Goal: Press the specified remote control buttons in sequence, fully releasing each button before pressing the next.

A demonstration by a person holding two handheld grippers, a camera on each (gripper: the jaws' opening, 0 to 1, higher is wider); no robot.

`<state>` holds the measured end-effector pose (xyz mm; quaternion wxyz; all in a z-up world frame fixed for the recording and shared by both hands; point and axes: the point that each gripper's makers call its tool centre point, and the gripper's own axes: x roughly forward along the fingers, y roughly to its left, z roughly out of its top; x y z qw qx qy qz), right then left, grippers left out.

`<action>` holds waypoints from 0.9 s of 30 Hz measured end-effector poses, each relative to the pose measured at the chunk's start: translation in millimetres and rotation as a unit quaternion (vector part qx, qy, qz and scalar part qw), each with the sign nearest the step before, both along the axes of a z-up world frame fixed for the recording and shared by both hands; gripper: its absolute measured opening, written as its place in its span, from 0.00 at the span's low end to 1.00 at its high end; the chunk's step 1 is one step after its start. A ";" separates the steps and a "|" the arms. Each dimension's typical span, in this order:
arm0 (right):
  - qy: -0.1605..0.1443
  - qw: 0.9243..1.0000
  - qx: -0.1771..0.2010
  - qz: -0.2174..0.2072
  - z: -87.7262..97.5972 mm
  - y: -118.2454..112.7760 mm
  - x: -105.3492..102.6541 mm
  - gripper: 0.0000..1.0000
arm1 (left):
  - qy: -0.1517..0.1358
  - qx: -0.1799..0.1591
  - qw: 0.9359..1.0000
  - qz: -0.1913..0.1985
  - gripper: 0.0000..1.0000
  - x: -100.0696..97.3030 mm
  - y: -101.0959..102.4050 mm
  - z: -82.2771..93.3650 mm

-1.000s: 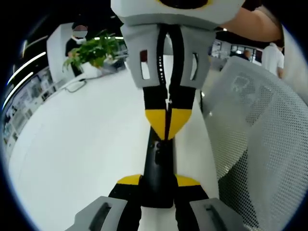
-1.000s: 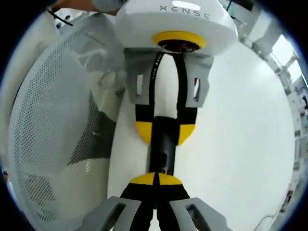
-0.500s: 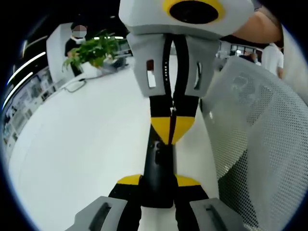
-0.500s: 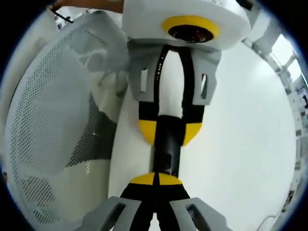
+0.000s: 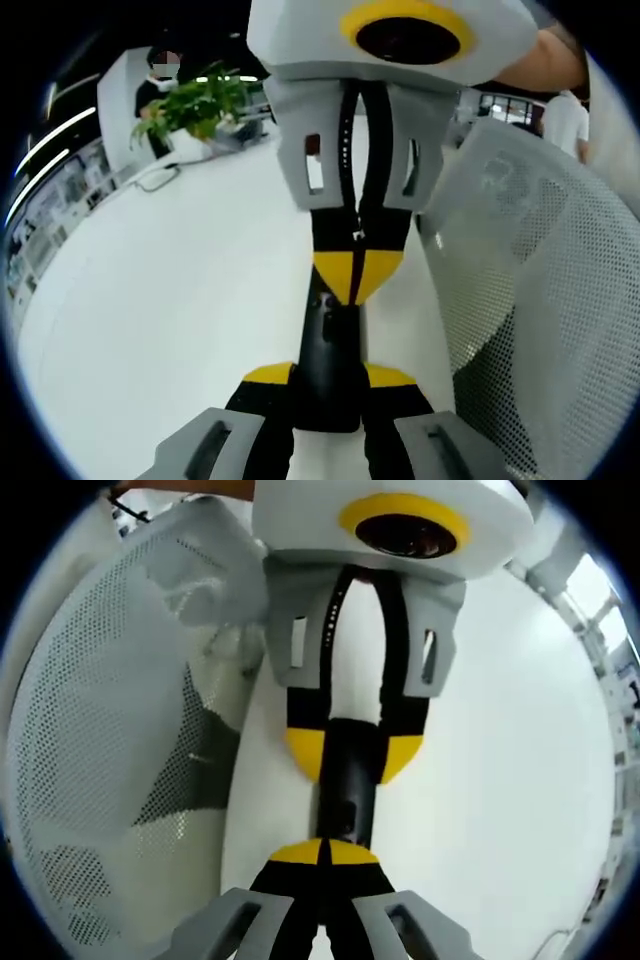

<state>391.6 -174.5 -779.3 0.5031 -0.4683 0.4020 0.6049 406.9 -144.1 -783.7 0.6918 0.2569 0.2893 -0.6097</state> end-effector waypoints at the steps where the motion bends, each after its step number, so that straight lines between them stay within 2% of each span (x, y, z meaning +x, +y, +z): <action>1: 0.000 1.000 -0.001 0.000 0.0 0.0 0.1 0.00 | 0.000 0.000 1.000 0.000 0.24 0.0 0.0 0.1; 27: -0.009 1.000 -0.001 0.004 0.0 1.0 -3.2 0.00 | 0.000 0.000 1.000 0.000 0.24 -0.8 0.3 -0.8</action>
